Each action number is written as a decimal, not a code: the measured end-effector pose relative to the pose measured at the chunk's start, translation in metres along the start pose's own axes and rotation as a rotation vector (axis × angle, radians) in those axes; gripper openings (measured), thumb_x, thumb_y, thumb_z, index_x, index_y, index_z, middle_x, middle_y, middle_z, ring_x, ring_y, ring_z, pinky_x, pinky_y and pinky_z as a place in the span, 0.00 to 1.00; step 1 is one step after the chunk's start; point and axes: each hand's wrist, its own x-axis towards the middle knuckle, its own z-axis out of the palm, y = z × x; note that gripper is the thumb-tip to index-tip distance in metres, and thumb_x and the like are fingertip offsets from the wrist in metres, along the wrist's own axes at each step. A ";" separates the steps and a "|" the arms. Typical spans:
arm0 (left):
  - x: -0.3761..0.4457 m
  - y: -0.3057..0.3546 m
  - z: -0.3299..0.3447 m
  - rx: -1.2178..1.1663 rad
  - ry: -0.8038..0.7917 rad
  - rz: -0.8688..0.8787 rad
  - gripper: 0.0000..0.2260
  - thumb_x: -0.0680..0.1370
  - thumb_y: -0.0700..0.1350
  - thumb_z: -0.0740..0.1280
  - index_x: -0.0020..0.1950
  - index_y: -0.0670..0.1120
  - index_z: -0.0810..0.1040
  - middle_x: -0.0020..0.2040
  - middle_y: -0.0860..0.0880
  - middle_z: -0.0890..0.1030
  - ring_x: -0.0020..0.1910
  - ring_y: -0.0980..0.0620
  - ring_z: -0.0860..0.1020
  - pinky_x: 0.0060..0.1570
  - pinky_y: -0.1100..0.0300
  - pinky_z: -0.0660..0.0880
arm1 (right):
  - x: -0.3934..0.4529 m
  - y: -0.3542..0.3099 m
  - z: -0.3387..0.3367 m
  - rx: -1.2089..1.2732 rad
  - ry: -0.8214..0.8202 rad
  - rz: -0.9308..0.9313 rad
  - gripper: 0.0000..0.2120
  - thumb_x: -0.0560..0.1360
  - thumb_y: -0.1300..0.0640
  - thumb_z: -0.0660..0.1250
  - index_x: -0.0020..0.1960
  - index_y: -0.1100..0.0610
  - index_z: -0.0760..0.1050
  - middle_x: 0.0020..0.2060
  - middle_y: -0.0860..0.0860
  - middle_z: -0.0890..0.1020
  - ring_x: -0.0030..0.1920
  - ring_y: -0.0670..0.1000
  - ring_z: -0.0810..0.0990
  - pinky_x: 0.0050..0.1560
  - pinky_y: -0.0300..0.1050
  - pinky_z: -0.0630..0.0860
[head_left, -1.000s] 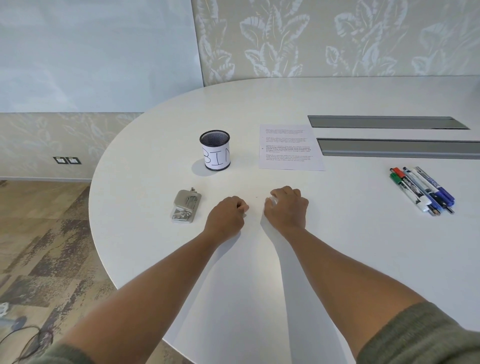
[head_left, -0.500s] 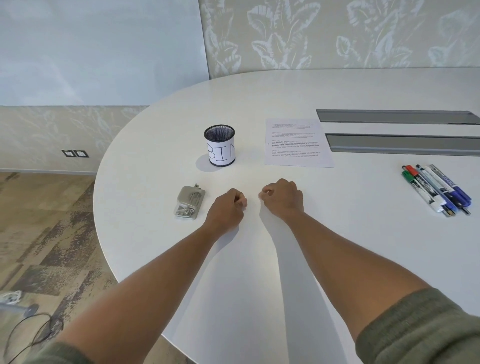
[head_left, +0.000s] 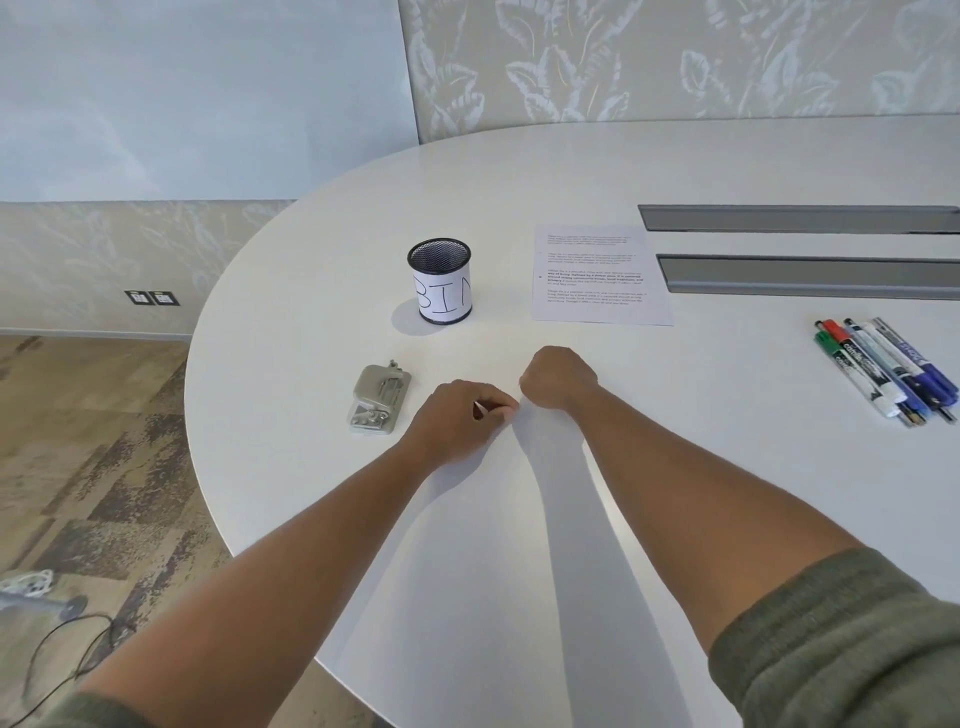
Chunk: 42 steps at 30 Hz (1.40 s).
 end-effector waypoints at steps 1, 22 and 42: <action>-0.002 0.001 -0.001 0.026 -0.011 0.026 0.08 0.76 0.48 0.67 0.47 0.56 0.85 0.44 0.63 0.85 0.34 0.65 0.78 0.44 0.64 0.77 | 0.001 0.002 -0.001 0.024 -0.020 -0.006 0.05 0.71 0.63 0.61 0.36 0.58 0.69 0.35 0.52 0.75 0.39 0.55 0.74 0.33 0.40 0.67; -0.018 0.004 -0.009 0.521 -0.052 0.477 0.22 0.76 0.35 0.61 0.60 0.57 0.83 0.45 0.48 0.76 0.31 0.47 0.70 0.31 0.59 0.66 | -0.007 0.018 -0.007 0.222 -0.017 0.013 0.03 0.74 0.61 0.64 0.41 0.58 0.73 0.39 0.54 0.76 0.40 0.55 0.72 0.40 0.43 0.69; 0.002 -0.012 -0.024 0.401 0.152 0.116 0.23 0.76 0.33 0.60 0.60 0.55 0.83 0.43 0.54 0.72 0.43 0.49 0.78 0.41 0.54 0.76 | -0.007 0.015 -0.012 0.523 0.007 0.082 0.16 0.71 0.65 0.61 0.30 0.53 0.59 0.32 0.52 0.65 0.35 0.53 0.63 0.30 0.40 0.58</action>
